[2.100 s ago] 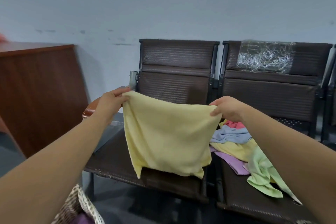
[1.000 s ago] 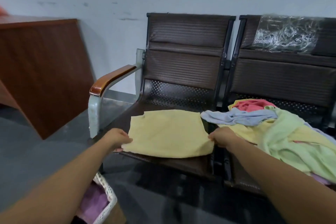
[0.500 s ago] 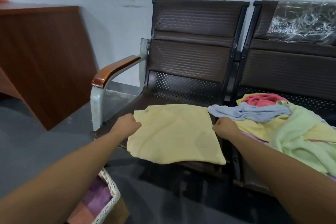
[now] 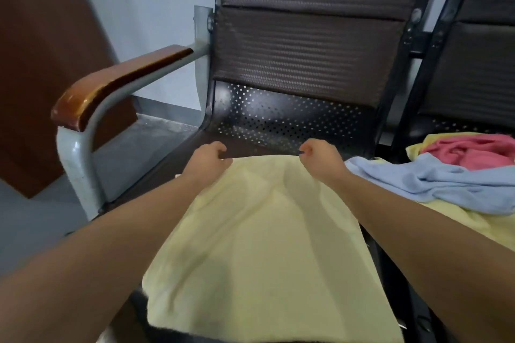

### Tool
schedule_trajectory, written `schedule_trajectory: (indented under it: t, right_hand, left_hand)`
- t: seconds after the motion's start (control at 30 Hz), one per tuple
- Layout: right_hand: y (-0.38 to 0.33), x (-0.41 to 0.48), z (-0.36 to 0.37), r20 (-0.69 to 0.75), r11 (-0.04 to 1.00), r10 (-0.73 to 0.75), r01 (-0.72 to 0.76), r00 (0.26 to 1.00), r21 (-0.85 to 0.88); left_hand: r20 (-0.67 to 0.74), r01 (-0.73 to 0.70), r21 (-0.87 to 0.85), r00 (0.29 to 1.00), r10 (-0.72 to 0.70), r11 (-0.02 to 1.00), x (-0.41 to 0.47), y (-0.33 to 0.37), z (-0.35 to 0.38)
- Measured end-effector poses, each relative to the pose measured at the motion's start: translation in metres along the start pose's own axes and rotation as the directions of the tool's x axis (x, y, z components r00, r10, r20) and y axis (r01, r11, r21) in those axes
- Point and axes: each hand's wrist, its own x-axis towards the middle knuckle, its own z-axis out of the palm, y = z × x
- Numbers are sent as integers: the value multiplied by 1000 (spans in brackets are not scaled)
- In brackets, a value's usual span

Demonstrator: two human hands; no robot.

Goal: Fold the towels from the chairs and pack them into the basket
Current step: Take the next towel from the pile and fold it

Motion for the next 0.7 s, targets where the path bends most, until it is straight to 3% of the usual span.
schedule_trajectory:
  t: [0.07,0.17,0.3,0.5,0.6,0.7]
  right_hand:
    - [2,19,16,39,1000,-8,7,999,26]
    - [7,37,43,102,999,-29,27,994,24]
    - [15,52,66,141,970,-71,101,987,-220]
    - [16,49,53,92,963,-129,147,987,-225]
    - [11,33,37,72,988,-99,107,992,-109]
    - [4,17,10,118,989,-64,79,991,-124]
  left_hand:
    - [17,8,-4,1000,-8,1000,21,-6,16]
    - [63,-54,159,997,44,986,44,-13,31]
    - [63,-123,236,992,111,964,51,-12,35]
    - [-48,-205,-60,978,203,977,39,-4,9]
    - [-58,-265,-51,963,262,963,24,5,-15]
    - [-68,-253,-28,966,251,967,5,4,-38]
